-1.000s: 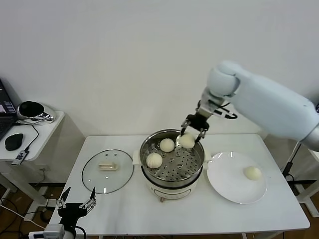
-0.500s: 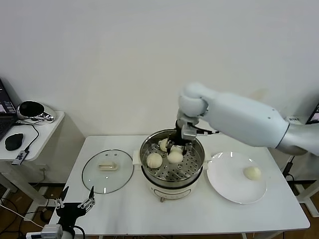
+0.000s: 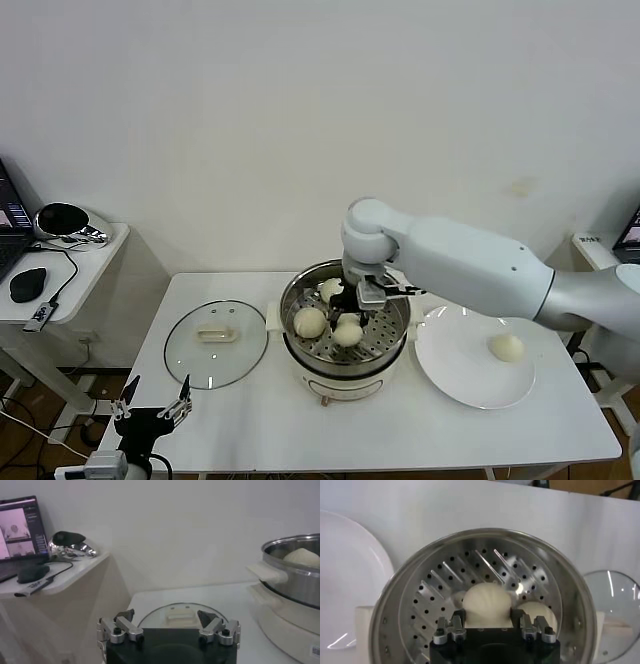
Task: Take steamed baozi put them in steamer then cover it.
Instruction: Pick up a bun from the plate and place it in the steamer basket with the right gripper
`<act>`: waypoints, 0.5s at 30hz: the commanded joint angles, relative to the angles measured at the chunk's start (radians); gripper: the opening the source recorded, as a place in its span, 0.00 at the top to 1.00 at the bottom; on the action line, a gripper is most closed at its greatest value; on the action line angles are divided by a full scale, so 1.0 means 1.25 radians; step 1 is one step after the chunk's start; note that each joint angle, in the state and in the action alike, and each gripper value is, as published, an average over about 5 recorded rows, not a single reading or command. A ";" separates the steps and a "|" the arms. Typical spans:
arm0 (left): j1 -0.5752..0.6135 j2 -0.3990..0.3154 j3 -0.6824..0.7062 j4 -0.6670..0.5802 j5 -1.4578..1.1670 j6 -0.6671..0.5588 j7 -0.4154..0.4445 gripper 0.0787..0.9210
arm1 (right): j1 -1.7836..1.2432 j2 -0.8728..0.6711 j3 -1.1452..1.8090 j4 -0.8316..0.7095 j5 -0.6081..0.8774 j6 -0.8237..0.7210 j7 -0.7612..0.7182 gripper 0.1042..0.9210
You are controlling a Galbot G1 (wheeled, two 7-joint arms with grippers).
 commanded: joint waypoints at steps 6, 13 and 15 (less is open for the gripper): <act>-0.006 -0.001 0.003 0.008 0.002 0.000 0.001 0.12 | -0.026 0.001 -0.001 0.012 -0.006 0.005 0.008 0.44; -0.009 -0.003 0.005 0.014 0.001 0.001 0.001 0.12 | -0.028 0.001 -0.004 0.011 -0.007 -0.003 0.016 0.43; -0.009 -0.003 0.005 0.016 0.001 0.000 0.001 0.12 | -0.026 -0.001 -0.006 0.013 -0.009 -0.009 0.023 0.40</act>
